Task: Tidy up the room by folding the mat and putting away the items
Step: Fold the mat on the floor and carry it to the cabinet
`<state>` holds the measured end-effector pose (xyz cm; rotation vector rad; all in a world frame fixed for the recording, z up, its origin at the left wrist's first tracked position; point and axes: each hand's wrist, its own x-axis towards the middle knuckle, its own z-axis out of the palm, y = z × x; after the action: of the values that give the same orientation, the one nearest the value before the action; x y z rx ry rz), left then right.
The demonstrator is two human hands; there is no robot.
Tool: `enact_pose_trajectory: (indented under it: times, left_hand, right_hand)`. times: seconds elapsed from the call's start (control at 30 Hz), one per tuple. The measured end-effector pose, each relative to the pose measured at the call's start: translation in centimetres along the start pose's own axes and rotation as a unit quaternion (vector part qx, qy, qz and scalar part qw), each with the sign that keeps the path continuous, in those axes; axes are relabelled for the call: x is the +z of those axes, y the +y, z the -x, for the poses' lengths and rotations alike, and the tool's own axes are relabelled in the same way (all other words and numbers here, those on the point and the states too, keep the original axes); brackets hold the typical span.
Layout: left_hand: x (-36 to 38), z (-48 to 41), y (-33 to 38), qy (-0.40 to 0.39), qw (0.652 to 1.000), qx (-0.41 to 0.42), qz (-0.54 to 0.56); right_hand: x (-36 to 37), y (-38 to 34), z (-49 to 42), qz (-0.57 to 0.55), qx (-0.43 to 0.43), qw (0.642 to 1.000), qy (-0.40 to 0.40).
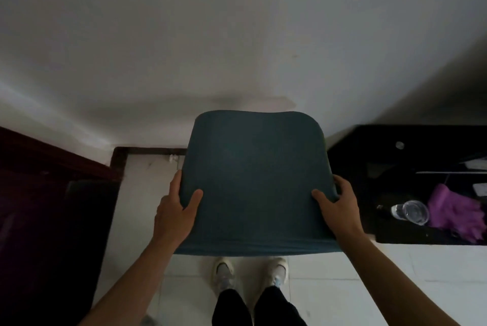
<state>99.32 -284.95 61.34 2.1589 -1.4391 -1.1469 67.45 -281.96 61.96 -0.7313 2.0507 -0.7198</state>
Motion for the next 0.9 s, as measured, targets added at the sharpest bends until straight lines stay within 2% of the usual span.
enact_pose_trajectory:
  times: [0.17,0.5,0.9]
  left_hand:
    - [6.5,-5.4,-6.7,-0.021,1.000,-0.006,-0.003]
    - [18.3,-13.5,-15.5,-0.050,0.999,-0.018,0.011]
    - [26.7,-22.3,-24.0,-0.083,0.996,-0.024,0.018]
  right_hand:
    - [5.2,6.6,-5.3,0.017,0.035,0.999,-0.004]
    - [12.6,18.0,-15.1,0.030,0.064,0.997,-0.019]
    - [20.8,27.5,-23.7,0.047,0.059,0.997,-0.028]
